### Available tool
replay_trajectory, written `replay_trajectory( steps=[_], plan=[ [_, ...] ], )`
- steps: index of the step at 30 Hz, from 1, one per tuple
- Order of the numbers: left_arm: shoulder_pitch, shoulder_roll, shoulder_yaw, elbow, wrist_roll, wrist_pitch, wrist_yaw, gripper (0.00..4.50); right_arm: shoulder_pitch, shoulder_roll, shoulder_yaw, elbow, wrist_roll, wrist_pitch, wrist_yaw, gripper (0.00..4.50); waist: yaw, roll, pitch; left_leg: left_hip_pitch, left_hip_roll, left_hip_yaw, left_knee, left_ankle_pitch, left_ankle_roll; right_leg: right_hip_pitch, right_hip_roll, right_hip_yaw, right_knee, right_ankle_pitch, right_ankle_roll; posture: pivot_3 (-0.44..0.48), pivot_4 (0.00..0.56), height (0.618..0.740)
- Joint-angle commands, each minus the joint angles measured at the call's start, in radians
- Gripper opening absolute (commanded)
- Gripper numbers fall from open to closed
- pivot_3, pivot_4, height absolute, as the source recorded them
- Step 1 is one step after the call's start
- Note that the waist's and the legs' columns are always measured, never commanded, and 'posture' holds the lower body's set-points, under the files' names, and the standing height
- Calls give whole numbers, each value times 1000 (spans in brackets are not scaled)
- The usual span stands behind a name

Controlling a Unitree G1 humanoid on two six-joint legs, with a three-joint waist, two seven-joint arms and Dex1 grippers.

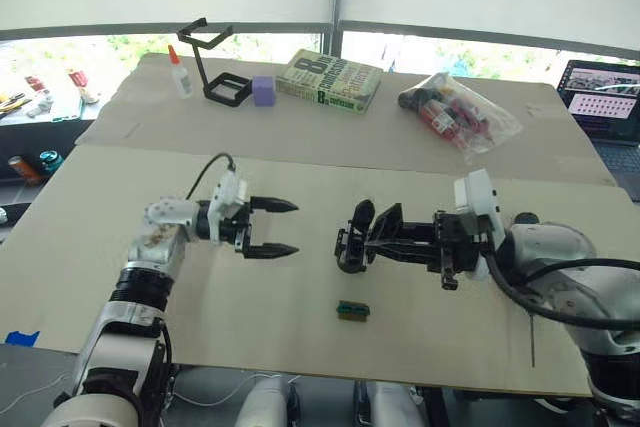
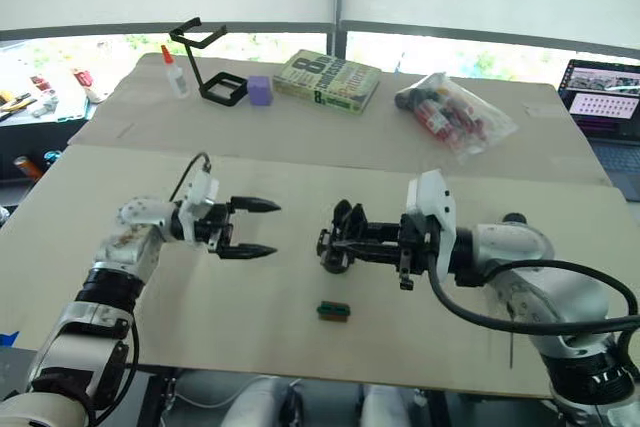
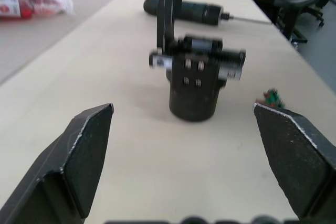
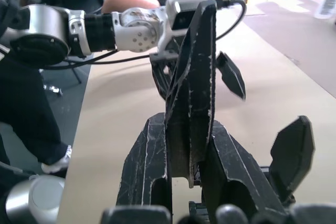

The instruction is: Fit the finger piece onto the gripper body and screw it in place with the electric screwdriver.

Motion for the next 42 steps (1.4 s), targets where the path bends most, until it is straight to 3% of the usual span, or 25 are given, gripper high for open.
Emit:
replay_trajectory(
  steps=[1, 11, 20, 23, 26, 42],
  plan=[
    [-29, -74, -35, 55, 59, -63, 40, 4500, -3, 8, 13, 7, -44, -68, 45, 355, 0, 0, 0, 0, 0, 0, 0, 0, 0, 0, 0, 0, 0, 1, 1, 0, 150, 740],
    [-124, -276, -100, 267, 206, -157, 171, 4500, -30, 25, 40, 22, -56, -40, 65, 355, -9, 0, 0, 0, 0, 0, 0, 0, 1, 0, 0, 0, -1, 2, 2, 0, 150, 740],
    [-139, -296, -114, 310, 248, -191, 146, 4500, -20, 19, 24, 18, -60, -36, 57, 355, -12, 0, 0, 1, 0, -1, 2, -2, 4, 0, -3, 0, -1, 2, 2, 0, 150, 740],
    [-135, -284, -123, 311, 271, -201, 141, 3673, -14, 17, 20, 16, -59, -37, 55, 355, -13, 0, 0, 1, 0, -1, 3, -2, 4, 0, -3, 0, -1, 2, 2, 0, 150, 740],
    [-124, -282, -125, 293, 277, -187, 151, 2337, -15, 20, 23, 20, -62, -39, 55, 355, -14, 0, 0, 1, 0, -1, 4, -3, 5, 0, -3, 0, 0, 2, 2, 0, 150, 740],
    [-74, -252, -132, 208, 266, -144, 163, 2364, -104, 155, 140, 220, -204, -170, 104, 355, -21, 0, 0, 1, 0, -1, 4, -2, 5, 0, -3, 0, 0, 2, 2, 0, 150, 740]
  ],
)
